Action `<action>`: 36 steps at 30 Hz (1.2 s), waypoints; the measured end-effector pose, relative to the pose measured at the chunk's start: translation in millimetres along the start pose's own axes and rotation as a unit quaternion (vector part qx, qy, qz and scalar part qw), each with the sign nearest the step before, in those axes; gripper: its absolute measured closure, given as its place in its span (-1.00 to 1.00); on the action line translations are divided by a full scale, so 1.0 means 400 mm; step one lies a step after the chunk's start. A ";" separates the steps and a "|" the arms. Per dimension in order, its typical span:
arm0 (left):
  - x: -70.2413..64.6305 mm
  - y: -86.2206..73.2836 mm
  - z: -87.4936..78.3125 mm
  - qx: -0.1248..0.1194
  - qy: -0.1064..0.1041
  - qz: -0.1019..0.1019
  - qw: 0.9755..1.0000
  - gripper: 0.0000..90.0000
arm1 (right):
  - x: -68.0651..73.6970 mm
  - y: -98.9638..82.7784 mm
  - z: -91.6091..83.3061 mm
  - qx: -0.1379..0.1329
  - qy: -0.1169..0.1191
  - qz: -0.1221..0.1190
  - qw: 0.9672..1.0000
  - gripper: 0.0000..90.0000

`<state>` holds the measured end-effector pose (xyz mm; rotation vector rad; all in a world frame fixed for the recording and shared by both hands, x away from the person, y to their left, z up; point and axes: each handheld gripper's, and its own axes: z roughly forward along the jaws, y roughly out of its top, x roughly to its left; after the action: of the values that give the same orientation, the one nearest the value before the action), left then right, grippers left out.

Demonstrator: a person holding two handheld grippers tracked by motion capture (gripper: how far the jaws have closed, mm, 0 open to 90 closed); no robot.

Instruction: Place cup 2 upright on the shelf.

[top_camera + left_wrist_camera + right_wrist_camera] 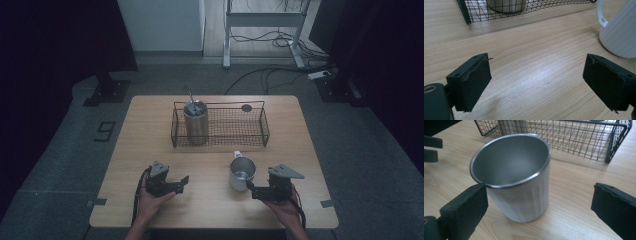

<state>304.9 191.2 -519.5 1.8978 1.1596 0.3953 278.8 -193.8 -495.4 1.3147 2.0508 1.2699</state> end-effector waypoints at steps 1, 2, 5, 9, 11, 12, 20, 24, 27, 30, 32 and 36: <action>0.000 0.000 -0.001 -0.001 0.000 0.000 1.000 -0.82 | 0.002 0.001 0.002 0.000 0.002 0.000 1.000 -0.99; 0.000 0.000 -0.001 -0.001 -0.001 -0.001 1.000 -0.82 | 0.002 0.002 0.003 0.000 0.003 0.001 1.000 -0.99; 0.001 0.000 -0.001 -0.002 -0.002 -0.003 1.000 -0.82 | 0.007 0.003 0.006 0.001 0.005 0.000 1.000 -1.00; 0.000 0.000 0.000 0.000 -0.002 -0.002 1.000 -0.82 | 0.019 0.003 0.019 0.004 0.010 -0.006 1.000 -1.00; -0.001 0.000 -0.001 0.000 -0.003 -0.002 1.000 -0.82 | 0.025 0.004 0.027 0.006 0.013 -0.009 1.000 -1.00; -0.001 0.000 -0.002 -0.001 -0.002 -0.002 1.000 -0.82 | 0.028 0.005 0.031 0.006 0.014 -0.011 1.000 -1.00; 0.005 0.001 -0.008 -0.005 -0.006 -0.011 1.000 -0.82 | 0.051 0.019 0.063 0.007 0.006 -0.027 1.000 -1.00; 0.006 0.001 -0.009 -0.005 -0.006 -0.011 1.000 -0.82 | 0.060 0.033 0.088 0.005 0.006 -0.027 1.000 -1.00; 0.005 -0.001 -0.009 -0.006 -0.007 -0.010 1.000 -0.82 | 0.066 0.041 0.114 0.011 0.002 -0.030 0.999 -1.00; 0.004 -0.003 -0.007 -0.003 -0.009 -0.009 1.000 -0.82 | 0.071 0.043 0.137 0.017 -0.004 -0.036 0.999 -1.00; 0.004 -0.004 -0.005 -0.001 -0.008 -0.007 1.000 -0.82 | 0.072 0.041 0.146 0.020 -0.005 -0.037 0.999 -0.99; 0.002 -0.006 -0.002 0.000 -0.009 -0.008 1.000 -0.82 | 0.073 0.037 0.148 0.023 -0.010 -0.045 0.999 -0.88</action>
<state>303.5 192.9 -520.9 1.8878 1.1623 0.3695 314.5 -137.9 -509.3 1.2360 2.1112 1.1732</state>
